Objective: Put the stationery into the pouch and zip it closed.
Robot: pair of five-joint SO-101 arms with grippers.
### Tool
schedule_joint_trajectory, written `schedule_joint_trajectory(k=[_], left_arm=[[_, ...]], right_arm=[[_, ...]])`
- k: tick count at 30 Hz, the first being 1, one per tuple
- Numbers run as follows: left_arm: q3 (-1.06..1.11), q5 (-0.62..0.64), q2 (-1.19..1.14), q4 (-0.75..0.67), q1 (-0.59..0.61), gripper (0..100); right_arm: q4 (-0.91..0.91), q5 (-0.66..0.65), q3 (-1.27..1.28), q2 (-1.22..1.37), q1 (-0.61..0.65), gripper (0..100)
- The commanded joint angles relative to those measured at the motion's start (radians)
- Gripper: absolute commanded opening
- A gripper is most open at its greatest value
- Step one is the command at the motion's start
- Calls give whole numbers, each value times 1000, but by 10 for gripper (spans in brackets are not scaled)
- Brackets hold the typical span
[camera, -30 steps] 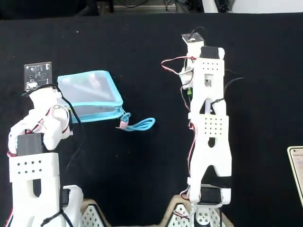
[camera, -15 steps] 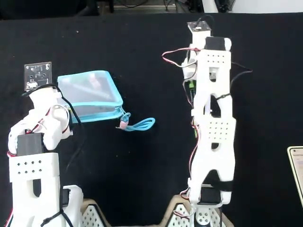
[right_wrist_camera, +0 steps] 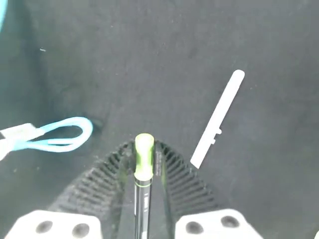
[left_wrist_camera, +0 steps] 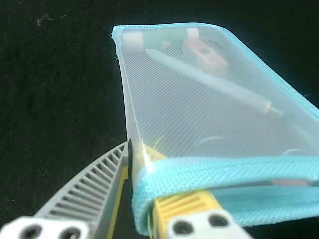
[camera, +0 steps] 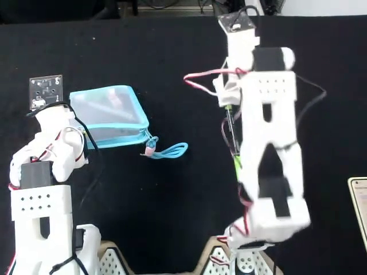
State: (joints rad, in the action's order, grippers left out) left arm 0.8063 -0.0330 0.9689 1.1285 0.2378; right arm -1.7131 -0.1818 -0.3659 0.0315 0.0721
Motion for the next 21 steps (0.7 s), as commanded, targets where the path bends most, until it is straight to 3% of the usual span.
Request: schedule_joint_trajectory(k=[1,6,21], left_arm=[[-8,5,11,-6,10,30],[-8,5,11,-5,10,30],[-8,5,11,-3,10,30]], right_arm=[[9,11,82,-245,69,10],[57,64,252,-544,229,10],[592,130,895,-1233,520,11]])
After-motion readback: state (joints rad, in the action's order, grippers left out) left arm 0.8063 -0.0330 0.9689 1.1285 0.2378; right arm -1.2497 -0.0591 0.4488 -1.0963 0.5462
